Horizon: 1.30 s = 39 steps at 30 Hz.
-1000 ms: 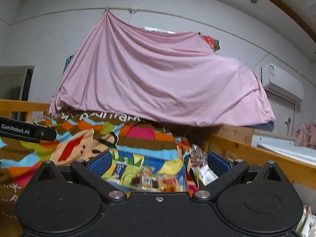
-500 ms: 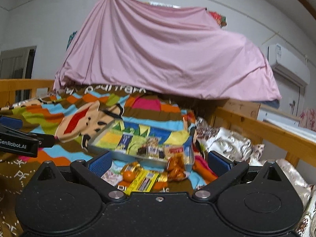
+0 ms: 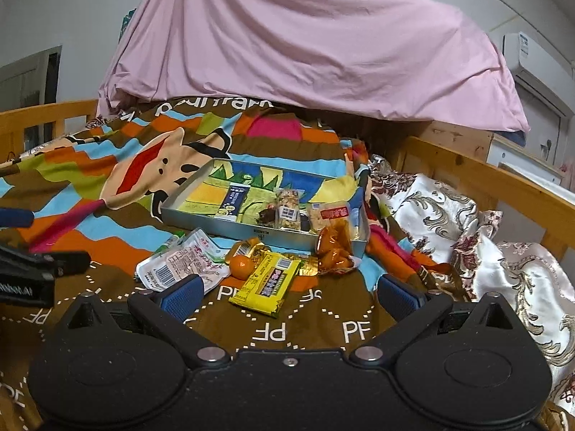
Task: Organize snacks
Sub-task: 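Move left tool toward white spicy-strip packet while right tool approaches yellow packet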
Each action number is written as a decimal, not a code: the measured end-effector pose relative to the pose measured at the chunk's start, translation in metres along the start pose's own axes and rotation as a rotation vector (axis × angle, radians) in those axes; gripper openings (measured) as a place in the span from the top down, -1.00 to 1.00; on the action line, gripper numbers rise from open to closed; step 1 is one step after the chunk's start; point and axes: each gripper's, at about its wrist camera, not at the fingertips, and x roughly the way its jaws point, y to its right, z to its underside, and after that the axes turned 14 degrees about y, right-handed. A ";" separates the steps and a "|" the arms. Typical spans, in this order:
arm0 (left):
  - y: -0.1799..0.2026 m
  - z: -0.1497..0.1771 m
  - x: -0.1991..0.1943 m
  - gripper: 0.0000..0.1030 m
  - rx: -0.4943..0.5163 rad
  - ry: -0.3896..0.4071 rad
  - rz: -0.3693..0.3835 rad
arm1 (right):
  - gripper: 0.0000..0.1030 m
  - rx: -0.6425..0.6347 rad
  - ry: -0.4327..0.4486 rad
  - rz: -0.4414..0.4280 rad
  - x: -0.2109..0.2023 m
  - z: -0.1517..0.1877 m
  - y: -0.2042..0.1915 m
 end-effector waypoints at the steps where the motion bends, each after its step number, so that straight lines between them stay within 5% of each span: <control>1: 0.000 0.001 0.001 -0.99 0.001 -0.009 0.000 | -0.99 0.007 -0.005 -0.008 0.002 0.000 0.001; 9: 0.007 0.001 0.023 -0.99 0.028 -0.053 0.078 | -0.99 0.071 -0.099 -0.097 0.032 0.007 0.015; 21: 0.035 0.011 0.080 -0.99 0.080 -0.121 0.181 | -0.99 -0.098 -0.043 -0.128 0.086 0.016 0.017; 30: 0.043 0.027 0.108 -0.99 0.128 -0.176 0.233 | -0.99 0.066 -0.120 -0.147 0.141 0.024 0.038; 39: 0.062 0.040 0.125 -0.99 0.239 -0.209 0.230 | -0.97 0.085 -0.177 -0.199 0.162 0.033 0.021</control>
